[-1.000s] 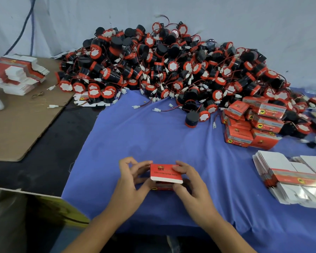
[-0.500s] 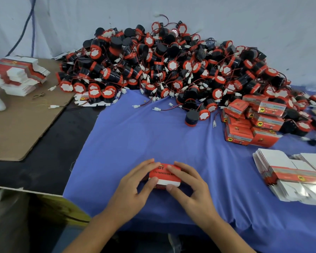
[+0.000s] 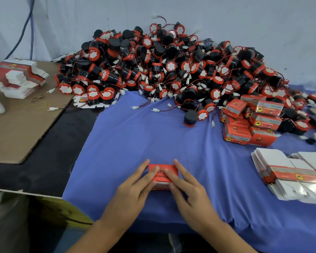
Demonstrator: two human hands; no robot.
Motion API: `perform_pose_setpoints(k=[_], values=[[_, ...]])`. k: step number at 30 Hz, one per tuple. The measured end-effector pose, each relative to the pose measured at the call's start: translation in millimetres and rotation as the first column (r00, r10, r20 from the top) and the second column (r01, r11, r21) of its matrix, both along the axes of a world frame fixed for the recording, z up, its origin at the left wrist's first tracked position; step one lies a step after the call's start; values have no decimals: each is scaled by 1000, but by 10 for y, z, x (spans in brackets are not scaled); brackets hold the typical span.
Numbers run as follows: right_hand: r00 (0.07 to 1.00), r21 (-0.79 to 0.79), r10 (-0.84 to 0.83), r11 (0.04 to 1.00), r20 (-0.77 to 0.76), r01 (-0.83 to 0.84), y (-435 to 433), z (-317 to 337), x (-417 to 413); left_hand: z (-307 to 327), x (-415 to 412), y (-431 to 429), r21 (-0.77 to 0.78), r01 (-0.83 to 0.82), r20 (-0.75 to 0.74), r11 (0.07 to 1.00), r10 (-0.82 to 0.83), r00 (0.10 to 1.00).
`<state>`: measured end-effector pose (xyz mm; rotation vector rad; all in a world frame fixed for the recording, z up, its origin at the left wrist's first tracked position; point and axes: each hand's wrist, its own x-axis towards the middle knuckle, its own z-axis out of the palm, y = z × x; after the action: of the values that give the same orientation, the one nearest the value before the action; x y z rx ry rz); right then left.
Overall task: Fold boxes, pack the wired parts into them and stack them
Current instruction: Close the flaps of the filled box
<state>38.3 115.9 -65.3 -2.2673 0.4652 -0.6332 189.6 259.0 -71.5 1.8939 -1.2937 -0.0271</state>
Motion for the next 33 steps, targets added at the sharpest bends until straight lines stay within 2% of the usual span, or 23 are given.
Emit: perform_pose_setpoints(k=[2,4,8,10,13,15,17,18,19,21,22,24,26,27,33], values=[[999,-208,3,978,-39,-11,-8,9,-34,80,-24,19,55,-56,185,997,45,982],[998,-342,3,939,-67,-26,-25,29,-69,189,-49,31,98,-81,353,992,42,935],[987,-409,-43,912,-154,-24,22,93,-88,320,-117,58,217,-169,590,962,8,807],[967,-449,-91,893,-236,-25,86,130,-90,343,-188,47,279,-237,651,930,-2,759],[926,-489,-143,871,-350,-50,192,209,-79,391,-341,-30,422,-301,661,855,-63,748],[919,-474,-160,880,-361,-33,228,250,-63,440,-421,-84,554,-308,575,774,-88,814],[943,-353,-101,935,-316,-18,203,147,-75,470,-443,-159,610,-212,411,763,-76,908],[954,-211,-88,977,-287,27,202,109,-104,472,-395,-194,535,-133,271,834,-20,962],[966,-55,-121,992,-227,111,216,92,-106,342,-357,-237,375,-149,130,915,108,986],[965,195,-261,946,-23,260,249,81,-71,336,-388,-286,229,-201,-156,952,240,958],[946,236,-320,924,51,300,234,61,-76,346,-394,-340,162,-224,-243,961,259,935],[857,219,-508,849,85,481,148,100,-10,338,-412,-497,-11,-298,-397,955,269,877],[767,357,-623,759,156,544,-7,243,53,434,-452,-801,-73,-292,-491,954,220,843],[753,375,-636,748,169,548,-123,336,52,509,-471,-977,-96,-259,-523,961,172,835],[743,267,-666,728,61,631,-1053,836,43,854,-497,-2096,-153,-24,-529,988,-61,847]])
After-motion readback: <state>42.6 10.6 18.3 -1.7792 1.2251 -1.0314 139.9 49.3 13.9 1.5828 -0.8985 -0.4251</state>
